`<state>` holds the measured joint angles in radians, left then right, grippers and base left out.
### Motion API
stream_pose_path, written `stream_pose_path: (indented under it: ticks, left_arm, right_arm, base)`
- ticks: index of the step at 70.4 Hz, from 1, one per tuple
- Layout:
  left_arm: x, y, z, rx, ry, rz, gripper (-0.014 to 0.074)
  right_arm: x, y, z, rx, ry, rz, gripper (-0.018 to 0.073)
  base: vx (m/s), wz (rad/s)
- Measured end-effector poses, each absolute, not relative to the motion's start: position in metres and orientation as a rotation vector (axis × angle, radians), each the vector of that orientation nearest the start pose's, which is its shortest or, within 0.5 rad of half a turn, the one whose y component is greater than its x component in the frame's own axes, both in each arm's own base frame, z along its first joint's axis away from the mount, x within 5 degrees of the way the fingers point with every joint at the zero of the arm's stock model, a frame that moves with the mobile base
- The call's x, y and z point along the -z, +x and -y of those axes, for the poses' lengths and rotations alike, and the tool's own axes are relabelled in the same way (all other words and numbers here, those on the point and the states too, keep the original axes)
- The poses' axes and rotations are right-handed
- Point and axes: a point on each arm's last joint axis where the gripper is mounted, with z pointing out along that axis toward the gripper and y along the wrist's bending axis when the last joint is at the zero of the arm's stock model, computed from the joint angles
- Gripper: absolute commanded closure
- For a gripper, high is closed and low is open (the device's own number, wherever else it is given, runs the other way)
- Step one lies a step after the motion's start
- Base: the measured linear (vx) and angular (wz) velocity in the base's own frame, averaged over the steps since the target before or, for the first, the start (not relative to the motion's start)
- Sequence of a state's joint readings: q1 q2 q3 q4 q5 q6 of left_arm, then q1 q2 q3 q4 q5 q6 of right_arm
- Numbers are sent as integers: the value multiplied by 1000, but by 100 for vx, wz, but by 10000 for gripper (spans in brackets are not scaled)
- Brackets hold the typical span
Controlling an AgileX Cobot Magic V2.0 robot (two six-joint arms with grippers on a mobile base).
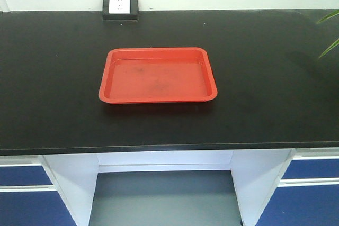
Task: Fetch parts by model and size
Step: 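Drive the base up to the counter with the red tray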
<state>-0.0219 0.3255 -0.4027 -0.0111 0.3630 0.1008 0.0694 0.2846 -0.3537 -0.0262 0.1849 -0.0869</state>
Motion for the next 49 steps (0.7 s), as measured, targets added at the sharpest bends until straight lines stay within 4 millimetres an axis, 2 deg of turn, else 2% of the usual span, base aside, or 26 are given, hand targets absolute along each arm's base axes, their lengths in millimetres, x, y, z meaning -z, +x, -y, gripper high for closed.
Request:
stream_pose_path:
  ticks: [49]
  left_arm:
    - [-295,78,2,-46,102,-1767,601]
  right_arm:
    - [-297,75,-5,37,-142,-1593,569]
  base:
    - [11,4]
